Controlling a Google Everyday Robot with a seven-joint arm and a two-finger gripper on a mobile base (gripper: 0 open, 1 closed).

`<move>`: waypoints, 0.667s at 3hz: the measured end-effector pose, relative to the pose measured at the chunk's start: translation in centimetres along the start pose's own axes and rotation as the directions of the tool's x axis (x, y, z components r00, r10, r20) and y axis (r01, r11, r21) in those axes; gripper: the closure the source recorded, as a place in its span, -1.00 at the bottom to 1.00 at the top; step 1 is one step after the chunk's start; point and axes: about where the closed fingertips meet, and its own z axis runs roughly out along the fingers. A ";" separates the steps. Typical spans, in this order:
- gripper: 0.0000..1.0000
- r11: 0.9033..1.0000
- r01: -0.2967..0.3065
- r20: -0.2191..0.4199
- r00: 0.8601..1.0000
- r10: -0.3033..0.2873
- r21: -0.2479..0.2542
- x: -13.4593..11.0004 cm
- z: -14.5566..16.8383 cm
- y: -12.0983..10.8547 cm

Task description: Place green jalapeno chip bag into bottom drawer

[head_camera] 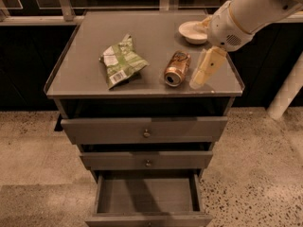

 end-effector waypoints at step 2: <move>-1.00 0.998 0.061 0.123 0.991 -0.061 0.004 -4.7 3.2 -4.7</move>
Offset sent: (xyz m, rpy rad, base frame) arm 0.0901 0.0715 0.0263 0.1448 -0.0878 0.1356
